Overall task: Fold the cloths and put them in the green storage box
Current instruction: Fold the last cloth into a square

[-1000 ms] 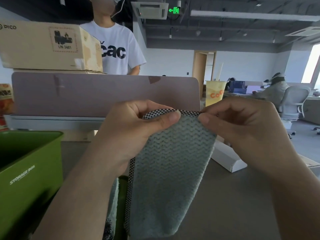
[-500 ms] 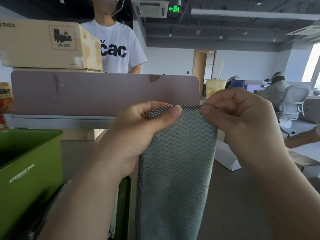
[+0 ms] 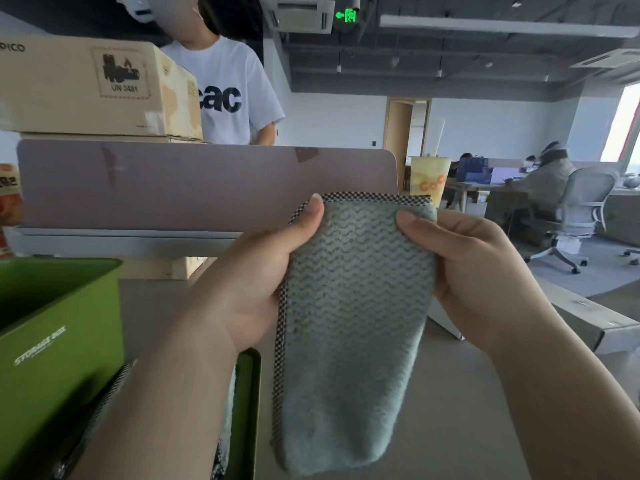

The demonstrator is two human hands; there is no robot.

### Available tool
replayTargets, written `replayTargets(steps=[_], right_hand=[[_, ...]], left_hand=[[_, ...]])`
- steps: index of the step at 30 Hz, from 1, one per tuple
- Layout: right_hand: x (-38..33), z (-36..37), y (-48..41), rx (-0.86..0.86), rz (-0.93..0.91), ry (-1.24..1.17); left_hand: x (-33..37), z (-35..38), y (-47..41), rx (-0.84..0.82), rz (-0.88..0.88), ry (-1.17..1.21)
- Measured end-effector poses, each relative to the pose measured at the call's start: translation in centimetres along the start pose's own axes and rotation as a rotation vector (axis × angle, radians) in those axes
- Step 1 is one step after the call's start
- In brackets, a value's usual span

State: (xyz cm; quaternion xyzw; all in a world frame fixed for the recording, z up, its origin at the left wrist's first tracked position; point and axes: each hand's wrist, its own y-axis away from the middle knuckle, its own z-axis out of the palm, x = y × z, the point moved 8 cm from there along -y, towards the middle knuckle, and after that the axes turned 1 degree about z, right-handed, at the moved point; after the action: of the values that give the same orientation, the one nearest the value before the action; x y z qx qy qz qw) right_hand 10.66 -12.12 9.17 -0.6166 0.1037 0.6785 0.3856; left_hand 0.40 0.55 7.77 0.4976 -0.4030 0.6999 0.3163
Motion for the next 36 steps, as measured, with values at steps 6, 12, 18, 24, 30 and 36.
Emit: replayTargets(steps=[6,12,18,24,30,36], right_hand=[[0.4,-0.7,0.0,0.062,0.062,-0.082],[1.7,0.5,-0.1,-0.183,0.114,0.054],[1.7,-0.3,-0.6,0.009,0.085,-0.023],[2.6,-0.1,-0.3,-0.018,0.223,-0.119],[3.3,-0.4,-0.5,-0.029,0.224,-0.059],[3.6,-1.1,-0.6,0.046,0.291,-0.047]], left_hand=[[-0.9,-0.2,-0.2,0.032,-0.054,0.026],[-1.2,-1.3,-0.6,0.143,-0.084,0.126],[-2.3,-0.5,-0.6,-0.022,-0.202,0.135],[-3.1,-0.2,-0.7,-0.015,-0.242,0.216],[-2.4,-0.9,-1.1,0.045,-0.171,0.378],[-2.7,0.0,-1.1,-0.052,-0.178,0.239]])
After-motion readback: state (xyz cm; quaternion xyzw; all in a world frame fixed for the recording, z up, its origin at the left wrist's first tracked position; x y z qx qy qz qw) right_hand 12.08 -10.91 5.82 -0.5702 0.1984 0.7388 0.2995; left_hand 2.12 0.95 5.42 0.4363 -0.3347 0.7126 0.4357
